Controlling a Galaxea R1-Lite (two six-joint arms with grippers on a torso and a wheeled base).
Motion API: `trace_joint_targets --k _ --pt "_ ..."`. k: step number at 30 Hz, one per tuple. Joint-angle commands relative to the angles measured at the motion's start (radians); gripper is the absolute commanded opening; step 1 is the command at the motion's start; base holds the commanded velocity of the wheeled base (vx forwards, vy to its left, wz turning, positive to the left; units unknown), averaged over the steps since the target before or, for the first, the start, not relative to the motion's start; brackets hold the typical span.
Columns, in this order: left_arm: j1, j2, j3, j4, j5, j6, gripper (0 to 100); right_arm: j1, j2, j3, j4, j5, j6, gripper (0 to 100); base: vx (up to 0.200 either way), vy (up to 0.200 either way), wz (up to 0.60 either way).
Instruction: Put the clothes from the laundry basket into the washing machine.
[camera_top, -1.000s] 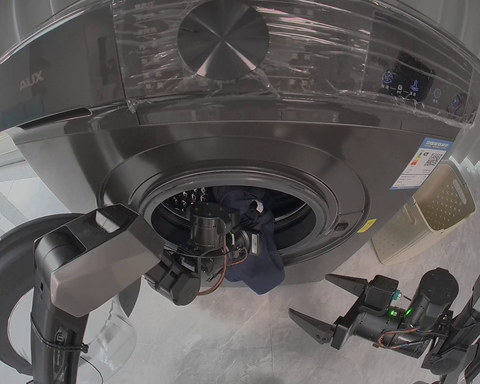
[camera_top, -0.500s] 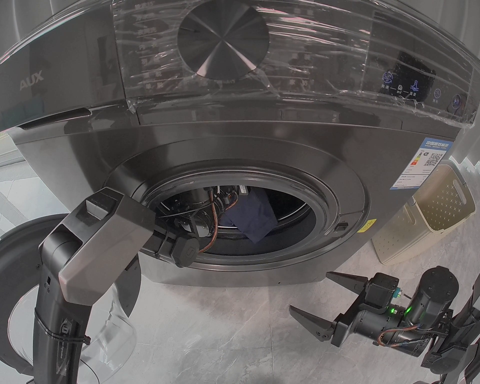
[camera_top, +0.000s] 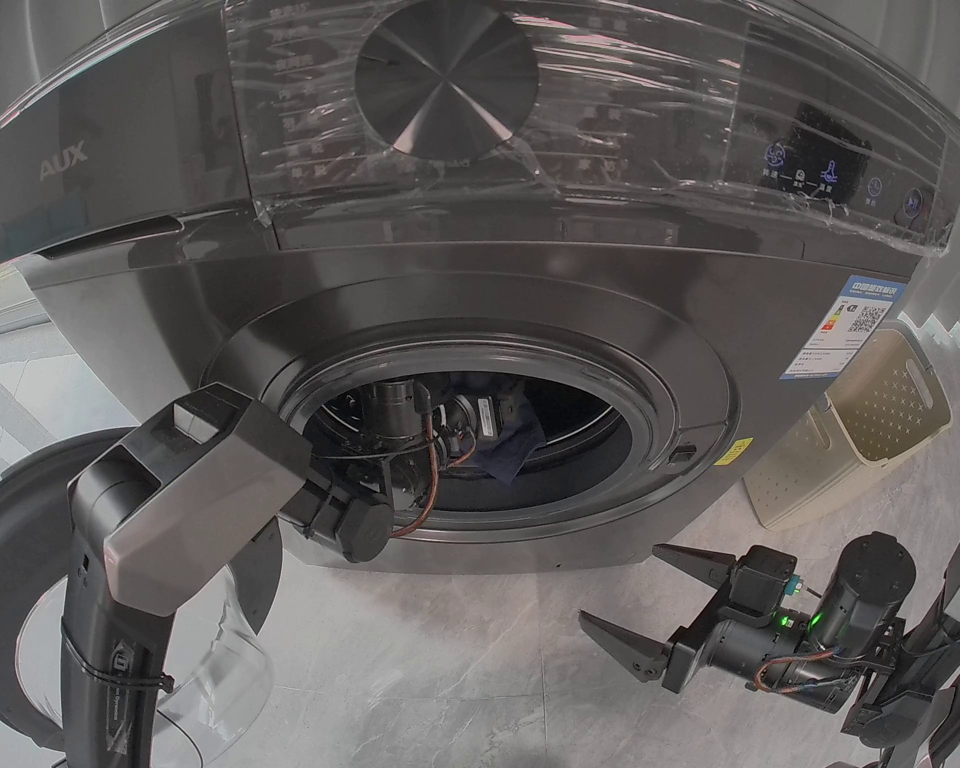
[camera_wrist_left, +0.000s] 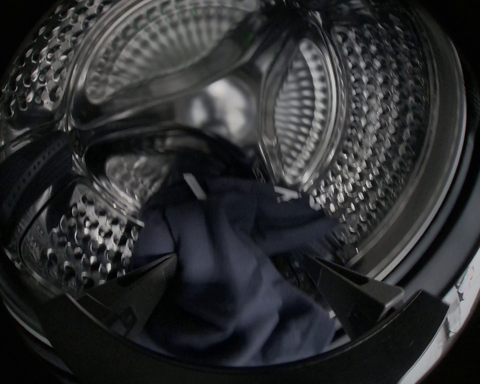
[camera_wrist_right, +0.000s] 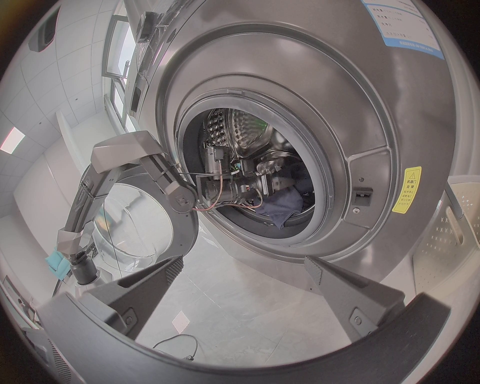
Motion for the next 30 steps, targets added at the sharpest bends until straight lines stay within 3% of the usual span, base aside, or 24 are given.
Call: trace_joint_targets --k 1,6,9,10,20,24,30 --pt "-0.014 -0.099 0.13 0.061 -0.038 0.002 100 0.004 0.004 0.0 0.0 0.0 0.0 100 0.0 0.0 0.0" --pt "-0.012 -0.051 0.123 0.064 -0.04 0.008 100 0.01 0.001 0.0 0.0 0.0 0.0 100 0.0 0.0 0.0" --pt "-0.005 -0.015 0.116 0.069 -0.038 0.026 100 0.008 0.001 -0.001 0.0 0.0 -0.001 100 0.0 0.0 0.0" --pt "-0.003 -0.002 0.108 0.071 -0.038 0.031 0 0.005 0.001 -0.003 0.0 0.0 -0.001 100 0.0 0.0 0.0" --pt "0.005 0.053 -0.07 0.075 -0.018 0.022 0 0.001 -0.002 -0.009 0.0 0.001 -0.001 100 0.0 0.0 0.0" --pt "0.008 0.094 -0.211 0.028 0.018 -0.027 0 0.001 0.003 -0.013 0.0 0.001 0.0 100 0.0 0.0 0.0" --pt "0.029 0.139 -0.334 0.006 0.055 -0.035 0 0.001 0.003 -0.015 0.0 0.0 -0.001 100 0.0 0.0 0.0"
